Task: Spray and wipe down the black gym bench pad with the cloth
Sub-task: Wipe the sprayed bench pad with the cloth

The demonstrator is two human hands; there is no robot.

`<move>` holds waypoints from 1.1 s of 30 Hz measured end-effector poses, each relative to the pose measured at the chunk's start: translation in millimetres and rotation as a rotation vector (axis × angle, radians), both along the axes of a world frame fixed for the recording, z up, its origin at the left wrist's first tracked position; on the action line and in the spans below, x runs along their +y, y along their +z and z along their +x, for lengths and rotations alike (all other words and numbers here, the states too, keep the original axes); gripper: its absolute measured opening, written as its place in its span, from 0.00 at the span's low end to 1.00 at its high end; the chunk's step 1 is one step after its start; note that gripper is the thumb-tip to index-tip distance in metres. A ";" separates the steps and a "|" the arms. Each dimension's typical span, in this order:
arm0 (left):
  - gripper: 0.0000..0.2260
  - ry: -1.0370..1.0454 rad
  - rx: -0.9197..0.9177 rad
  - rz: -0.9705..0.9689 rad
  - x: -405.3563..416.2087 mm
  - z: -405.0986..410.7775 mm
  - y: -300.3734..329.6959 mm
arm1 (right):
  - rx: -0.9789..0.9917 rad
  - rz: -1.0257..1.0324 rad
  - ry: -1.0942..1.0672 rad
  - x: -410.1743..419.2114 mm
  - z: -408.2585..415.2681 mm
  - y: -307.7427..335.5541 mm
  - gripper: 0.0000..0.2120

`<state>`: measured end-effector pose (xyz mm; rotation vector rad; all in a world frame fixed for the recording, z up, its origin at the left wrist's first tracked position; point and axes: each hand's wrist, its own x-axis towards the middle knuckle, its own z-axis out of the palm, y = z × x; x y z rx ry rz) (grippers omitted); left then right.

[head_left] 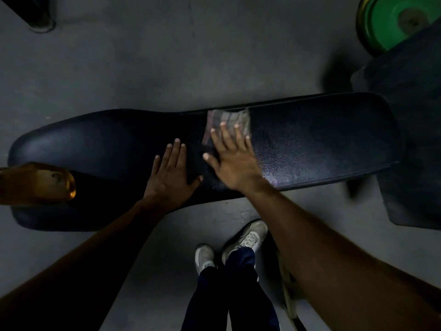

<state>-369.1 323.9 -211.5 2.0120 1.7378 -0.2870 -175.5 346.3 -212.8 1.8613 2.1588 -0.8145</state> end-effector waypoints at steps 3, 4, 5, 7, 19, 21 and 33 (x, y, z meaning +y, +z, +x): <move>0.43 -0.008 -0.004 -0.006 -7.5 -2.3 0.0 | 0.019 0.077 0.055 -55.1 -3.5 -5.2 0.35; 0.43 -0.009 -0.003 -0.011 -10.1 -2.9 -0.5 | 0.020 0.084 0.062 -73.0 0.0 -6.7 0.35; 0.43 -0.007 -0.002 -0.017 -12.5 -3.2 -1.2 | 0.013 0.079 0.069 -88.9 5.6 -7.2 0.35; 0.43 -0.002 -0.008 -0.019 -16.7 -3.8 -1.8 | -0.022 0.060 0.059 -113.1 21.8 -7.1 0.34; 0.42 -0.040 0.019 -0.004 -36.6 -15.3 -3.9 | 0.030 -0.011 -0.297 -63.4 -23.4 -3.5 0.34; 0.43 -0.033 0.013 -0.002 -36.8 -19.9 -4.1 | 0.038 0.041 -0.143 -82.5 -37.2 -2.2 0.34; 0.43 -0.054 0.018 0.063 -54.6 -48.3 -8.1 | -0.093 0.038 -0.059 -118.4 10.8 -1.4 0.32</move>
